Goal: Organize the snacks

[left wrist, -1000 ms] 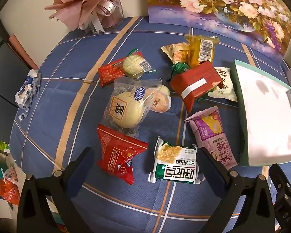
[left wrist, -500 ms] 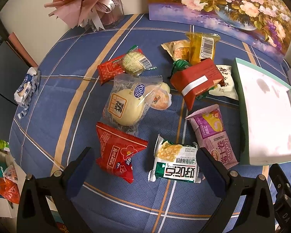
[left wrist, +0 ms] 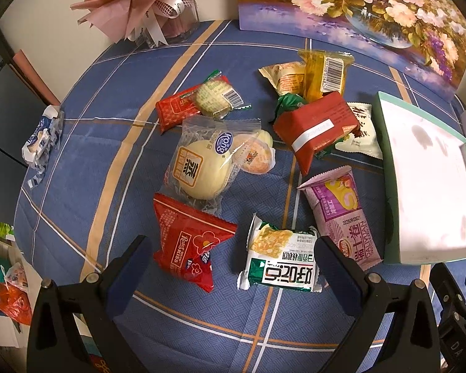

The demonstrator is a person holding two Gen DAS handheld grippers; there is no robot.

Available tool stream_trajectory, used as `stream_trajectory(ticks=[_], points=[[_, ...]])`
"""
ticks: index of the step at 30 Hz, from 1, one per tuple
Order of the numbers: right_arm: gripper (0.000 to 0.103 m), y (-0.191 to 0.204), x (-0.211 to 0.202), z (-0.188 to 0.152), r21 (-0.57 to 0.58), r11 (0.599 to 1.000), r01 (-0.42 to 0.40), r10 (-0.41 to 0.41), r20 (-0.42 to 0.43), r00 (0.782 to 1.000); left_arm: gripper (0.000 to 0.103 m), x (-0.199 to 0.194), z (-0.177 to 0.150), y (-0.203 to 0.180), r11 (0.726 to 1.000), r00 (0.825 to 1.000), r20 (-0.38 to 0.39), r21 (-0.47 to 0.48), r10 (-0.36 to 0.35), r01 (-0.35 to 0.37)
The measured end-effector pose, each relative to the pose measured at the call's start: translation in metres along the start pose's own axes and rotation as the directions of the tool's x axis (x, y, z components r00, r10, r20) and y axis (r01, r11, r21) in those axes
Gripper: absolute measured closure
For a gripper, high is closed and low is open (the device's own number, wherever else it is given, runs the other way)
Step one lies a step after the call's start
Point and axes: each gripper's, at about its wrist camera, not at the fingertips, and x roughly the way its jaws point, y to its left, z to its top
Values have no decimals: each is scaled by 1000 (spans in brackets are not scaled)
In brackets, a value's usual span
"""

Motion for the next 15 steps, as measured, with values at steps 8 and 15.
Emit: stream_trajectory(ticks=[8,15], points=[[0,8,0,0,-17,1000,-1,1,2,1000,0,0,-5,7,1000,1000,-20,-7,0,0],[0,55,5,-6,-114,991,-70,67,-32,997,0,6,2,44,995,994,-105,-98,-8,-3]])
